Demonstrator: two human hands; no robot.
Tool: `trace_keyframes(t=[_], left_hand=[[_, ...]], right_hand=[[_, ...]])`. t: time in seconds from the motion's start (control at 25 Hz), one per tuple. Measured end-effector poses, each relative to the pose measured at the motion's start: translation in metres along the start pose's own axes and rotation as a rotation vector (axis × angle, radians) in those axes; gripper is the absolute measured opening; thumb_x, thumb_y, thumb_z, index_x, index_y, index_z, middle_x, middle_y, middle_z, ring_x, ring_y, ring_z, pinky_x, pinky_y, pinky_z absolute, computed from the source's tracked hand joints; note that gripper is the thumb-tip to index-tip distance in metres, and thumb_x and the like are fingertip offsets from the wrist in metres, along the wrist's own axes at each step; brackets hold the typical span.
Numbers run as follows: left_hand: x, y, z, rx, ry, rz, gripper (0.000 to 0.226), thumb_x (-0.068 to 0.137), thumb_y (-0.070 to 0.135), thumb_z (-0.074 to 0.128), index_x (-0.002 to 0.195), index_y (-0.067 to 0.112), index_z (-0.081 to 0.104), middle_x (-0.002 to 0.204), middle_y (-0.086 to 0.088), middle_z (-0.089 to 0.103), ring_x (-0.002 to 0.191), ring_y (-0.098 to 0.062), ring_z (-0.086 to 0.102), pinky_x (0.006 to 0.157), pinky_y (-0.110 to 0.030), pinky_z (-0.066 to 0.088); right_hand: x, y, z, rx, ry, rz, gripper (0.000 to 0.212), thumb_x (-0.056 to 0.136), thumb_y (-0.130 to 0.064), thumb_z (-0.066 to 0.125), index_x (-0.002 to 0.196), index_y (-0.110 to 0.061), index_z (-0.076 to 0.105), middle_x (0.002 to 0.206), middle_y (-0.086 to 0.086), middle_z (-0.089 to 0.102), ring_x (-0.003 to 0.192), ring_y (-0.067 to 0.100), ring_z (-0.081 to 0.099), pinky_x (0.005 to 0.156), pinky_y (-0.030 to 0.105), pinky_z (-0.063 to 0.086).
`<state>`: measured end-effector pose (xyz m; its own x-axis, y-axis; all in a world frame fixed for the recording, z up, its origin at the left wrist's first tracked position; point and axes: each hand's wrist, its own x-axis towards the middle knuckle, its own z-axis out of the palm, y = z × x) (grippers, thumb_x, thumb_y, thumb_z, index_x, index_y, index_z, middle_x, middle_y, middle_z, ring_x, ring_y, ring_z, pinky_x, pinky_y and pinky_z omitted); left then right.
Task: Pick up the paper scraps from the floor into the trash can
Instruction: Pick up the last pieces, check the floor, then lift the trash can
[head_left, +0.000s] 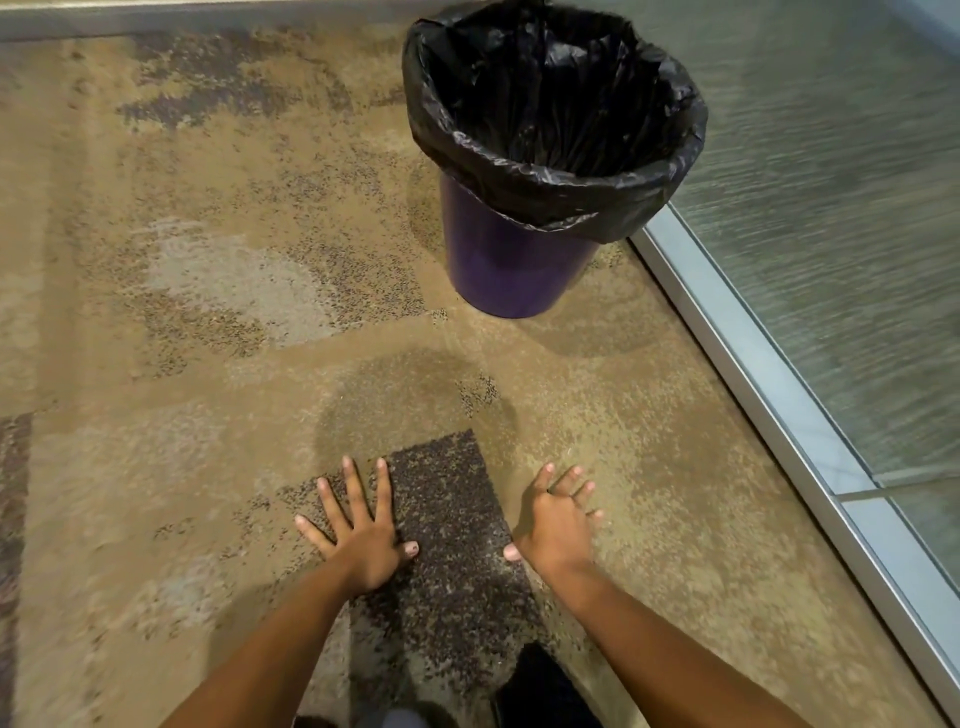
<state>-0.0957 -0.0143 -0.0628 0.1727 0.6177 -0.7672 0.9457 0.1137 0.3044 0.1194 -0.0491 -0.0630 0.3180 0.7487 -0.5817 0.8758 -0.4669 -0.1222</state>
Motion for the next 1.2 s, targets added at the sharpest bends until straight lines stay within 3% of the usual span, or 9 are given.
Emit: trace_keyframes(t=[0.24, 0.48, 0.56, 0.64, 0.8, 0.88, 1.0, 1.12, 1.2], left_hand=[[-0.002, -0.003, 0.004, -0.013, 0.041, 0.046, 0.105, 0.091, 0.046, 0.051, 0.128, 0.033, -0.047, 0.119, -0.004, -0.067, 0.112, -0.040, -0.056, 0.093, -0.069, -0.026], [-0.007, -0.015, 0.005, 0.037, 0.057, 0.178, 0.137, 0.063, 0.069, 0.068, 0.125, 0.032, -0.048, 0.123, -0.006, -0.065, 0.113, -0.042, -0.056, 0.073, -0.057, -0.038], [-0.010, -0.019, 0.011, 0.047, 0.095, 0.184, 0.133, 0.065, 0.067, 0.067, 0.129, 0.032, -0.044, 0.130, -0.005, -0.061, 0.118, -0.040, -0.052, 0.083, -0.059, -0.035], [-0.014, -0.023, 0.028, 0.037, 0.176, 0.163, 0.115, 0.078, 0.063, 0.056, 0.136, 0.028, -0.037, 0.138, -0.003, -0.054, 0.127, -0.037, -0.046, 0.094, -0.059, -0.029], [-0.044, -0.034, 0.081, 0.053, 0.291, 0.178, 0.081, 0.097, 0.041, 0.036, 0.144, 0.019, -0.027, 0.148, 0.001, -0.040, 0.135, -0.029, -0.036, 0.109, -0.062, -0.015], [-0.060, -0.045, 0.100, 0.078, 0.279, 0.197, 0.089, 0.094, 0.041, 0.044, 0.144, 0.016, -0.025, 0.150, 0.001, -0.035, 0.136, -0.026, -0.034, 0.110, -0.056, -0.014], [-0.074, -0.055, 0.109, 0.102, 0.269, 0.185, 0.104, 0.086, 0.047, 0.055, 0.145, 0.015, -0.024, 0.150, 0.001, -0.034, 0.135, -0.022, -0.033, 0.107, -0.048, -0.017], [-0.074, -0.049, 0.109, 0.078, 0.288, 0.164, 0.108, 0.083, 0.041, 0.062, 0.146, 0.014, -0.021, 0.153, 0.000, -0.029, 0.136, -0.022, -0.031, 0.110, -0.052, -0.013], [-0.074, -0.044, 0.103, 0.096, 0.264, 0.124, 0.107, 0.083, 0.039, 0.062, 0.146, 0.013, -0.021, 0.154, -0.001, -0.028, 0.137, -0.023, -0.029, 0.113, -0.054, -0.009]], right_hand=[[-0.001, 0.003, 0.004, -0.033, 0.067, -0.013, 0.099, 0.081, -0.021, 0.071, 0.148, -0.003, 0.000, 0.150, 0.035, -0.007, 0.136, 0.057, 0.003, 0.109, 0.065, 0.022], [-0.003, 0.003, 0.008, -0.080, 0.086, -0.004, 0.111, 0.074, -0.037, 0.076, 0.149, -0.007, 0.000, 0.153, 0.030, -0.004, 0.139, 0.052, 0.006, 0.109, 0.062, 0.024], [-0.005, 0.003, 0.008, -0.088, 0.086, 0.004, 0.117, 0.070, -0.042, 0.077, 0.149, -0.007, -0.001, 0.153, 0.030, -0.004, 0.140, 0.051, 0.006, 0.110, 0.061, 0.023], [-0.010, 0.002, 0.010, -0.093, 0.099, 0.001, 0.117, 0.069, -0.044, 0.076, 0.149, -0.009, -0.001, 0.153, 0.028, -0.002, 0.141, 0.049, 0.007, 0.111, 0.058, 0.024], [-0.035, 0.007, 0.027, -0.176, 0.177, -0.066, 0.095, 0.082, -0.028, 0.067, 0.150, -0.015, 0.002, 0.156, 0.022, 0.001, 0.142, 0.044, 0.012, 0.108, 0.054, 0.035], [-0.042, 0.009, 0.034, -0.170, 0.183, -0.089, 0.088, 0.087, -0.018, 0.062, 0.150, -0.014, 0.000, 0.156, 0.019, -0.004, 0.143, 0.041, 0.009, 0.110, 0.051, 0.034], [-0.056, 0.010, 0.043, -0.117, 0.109, -0.120, 0.086, 0.088, -0.023, 0.059, 0.148, -0.008, -0.002, 0.153, 0.017, -0.009, 0.145, 0.035, 0.003, 0.114, 0.046, 0.026], [-0.081, 0.014, 0.055, -0.161, 0.024, -0.134, 0.095, 0.085, -0.023, 0.065, 0.147, -0.003, -0.004, 0.155, 0.017, -0.007, 0.145, 0.033, 0.000, 0.119, 0.041, 0.014], [-0.086, 0.014, 0.057, -0.140, -0.021, -0.140, 0.096, 0.086, -0.023, 0.065, 0.148, -0.001, -0.005, 0.156, 0.019, -0.007, 0.145, 0.035, -0.001, 0.119, 0.038, 0.015]])
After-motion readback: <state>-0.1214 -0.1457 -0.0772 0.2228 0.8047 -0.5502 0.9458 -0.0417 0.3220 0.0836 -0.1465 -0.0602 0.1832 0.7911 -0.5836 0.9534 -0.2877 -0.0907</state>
